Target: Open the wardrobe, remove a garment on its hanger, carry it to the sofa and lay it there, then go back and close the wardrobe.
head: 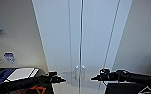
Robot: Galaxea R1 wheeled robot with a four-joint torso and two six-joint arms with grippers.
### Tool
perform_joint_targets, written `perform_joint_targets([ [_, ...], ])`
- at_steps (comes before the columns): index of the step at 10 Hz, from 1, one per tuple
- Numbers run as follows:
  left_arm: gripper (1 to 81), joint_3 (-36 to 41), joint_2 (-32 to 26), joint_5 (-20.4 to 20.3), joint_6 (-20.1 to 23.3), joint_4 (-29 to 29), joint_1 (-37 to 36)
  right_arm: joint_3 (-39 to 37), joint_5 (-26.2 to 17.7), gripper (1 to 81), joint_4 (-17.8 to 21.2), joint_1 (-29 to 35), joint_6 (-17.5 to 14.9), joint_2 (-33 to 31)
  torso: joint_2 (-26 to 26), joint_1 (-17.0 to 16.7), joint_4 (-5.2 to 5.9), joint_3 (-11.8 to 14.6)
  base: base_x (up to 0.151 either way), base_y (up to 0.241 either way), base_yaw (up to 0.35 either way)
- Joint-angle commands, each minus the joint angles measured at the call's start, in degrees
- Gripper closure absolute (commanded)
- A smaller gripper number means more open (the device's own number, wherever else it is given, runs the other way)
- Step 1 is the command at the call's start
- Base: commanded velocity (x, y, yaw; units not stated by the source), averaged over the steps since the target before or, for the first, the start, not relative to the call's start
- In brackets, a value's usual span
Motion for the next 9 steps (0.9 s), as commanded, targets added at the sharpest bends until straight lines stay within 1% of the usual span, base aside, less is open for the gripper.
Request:
perform_joint_targets([
  [1,1.0,-5.53,4.21,1.18,0.17,-1.21,-8.99,-1.94,-1.52,1.0,0.17,10.77,0.47,2.12,0.00,0.00,0.00,0.00,0.000,0.000,0.000],
  [3,1.0,-7.81,6.32,0.92,0.17,-1.21,-8.99,-5.02,-1.52,1.0,-0.09,10.95,0.91,4.31,0.00,0.02,0.00,-0.02,0.000,0.000,0.000],
  [6,1.0,-13.43,10.89,0.57,0.26,-1.21,-8.90,-10.89,0.59,1.0,-0.26,11.22,1.09,9.14,0.02,0.05,0.00,-0.05,0.000,0.000,0.000],
  [7,1.0,-14.14,12.02,0.48,0.26,-1.04,-8.99,-12.65,1.03,1.0,-0.26,11.31,1.09,10.54,0.05,0.05,0.00,-0.05,0.000,0.000,0.000],
  [9,1.0,-16.42,14.41,0.39,0.26,-0.86,-9.07,-15.91,0.95,1.0,-0.18,11.74,1.79,13.80,0.07,0.06,0.00,-0.06,0.000,0.000,0.000],
])
